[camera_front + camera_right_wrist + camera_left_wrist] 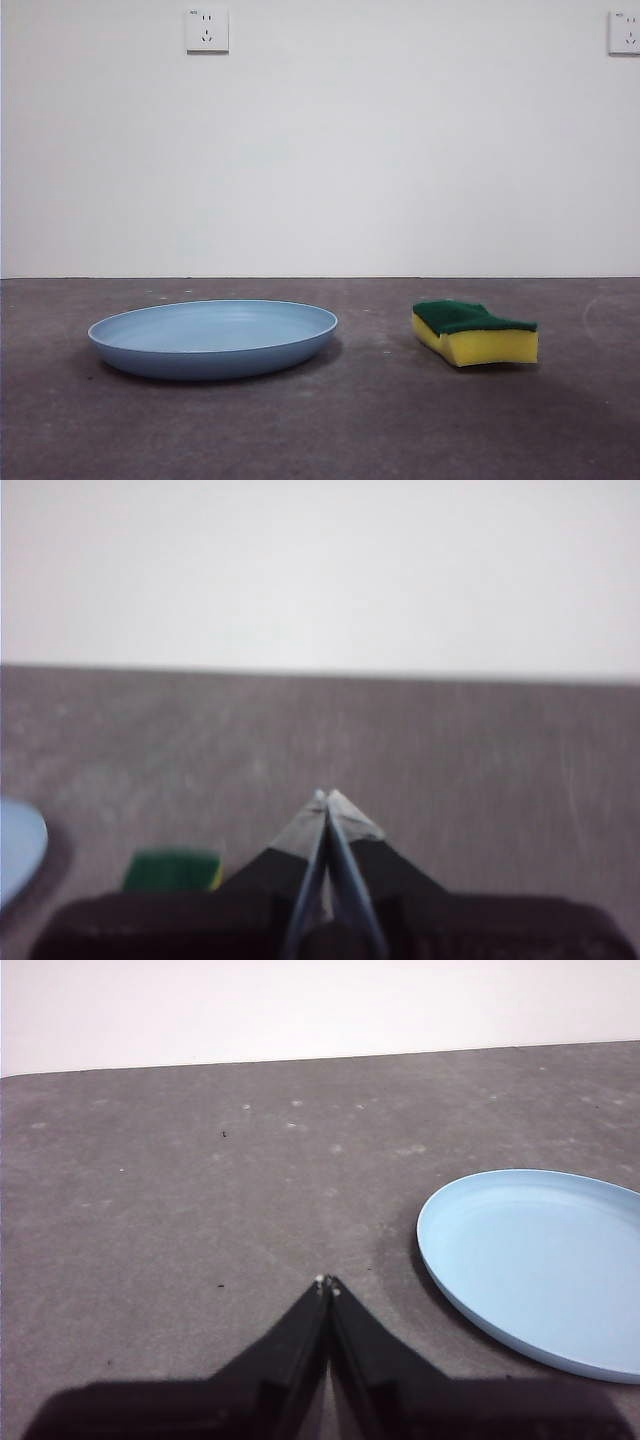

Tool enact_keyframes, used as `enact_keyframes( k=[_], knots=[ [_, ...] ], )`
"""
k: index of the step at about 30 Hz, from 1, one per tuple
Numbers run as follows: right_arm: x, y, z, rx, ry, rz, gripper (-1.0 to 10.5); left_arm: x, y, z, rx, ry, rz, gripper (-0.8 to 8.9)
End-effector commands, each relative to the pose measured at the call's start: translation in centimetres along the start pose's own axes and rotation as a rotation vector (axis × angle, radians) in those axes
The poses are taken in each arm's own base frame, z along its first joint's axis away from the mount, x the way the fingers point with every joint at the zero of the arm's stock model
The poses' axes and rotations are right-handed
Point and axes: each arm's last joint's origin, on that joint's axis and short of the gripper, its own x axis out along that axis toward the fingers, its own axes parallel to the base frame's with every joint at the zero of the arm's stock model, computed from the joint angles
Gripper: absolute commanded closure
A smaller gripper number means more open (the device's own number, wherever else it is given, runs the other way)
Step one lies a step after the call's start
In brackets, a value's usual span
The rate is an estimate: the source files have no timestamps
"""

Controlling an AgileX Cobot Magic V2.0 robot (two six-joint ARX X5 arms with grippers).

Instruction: Pick up the plate,pick up the cloth,clean the plate with the cloth

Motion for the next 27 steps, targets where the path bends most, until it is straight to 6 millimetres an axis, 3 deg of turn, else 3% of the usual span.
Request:
enact_keyframes(
  k=[1,8,15,27],
  knots=[
    [0.0,-0.2,-1.7,0.068,0.002,-0.016,9.5,0.1,0.0,-0.4,-0.007,0.010,0.004,8.16],
    [-0.3,-0.2,-3.6,0.095,-0.002,-0.024,9.5,0.1,0.0,-0.4,-0.007,0.010,0.003,8.16],
    [-0.3,-0.1,-5.1,0.128,0.131,-0.005,9.5,0.1,0.0,-0.4,-0.007,0.010,0.004,8.16],
    [-0.3,-0.1,-5.1,0.158,0.130,0.011,9.5,0.1,0.0,-0.4,-0.007,0.010,0.004,8.16]
  ],
)
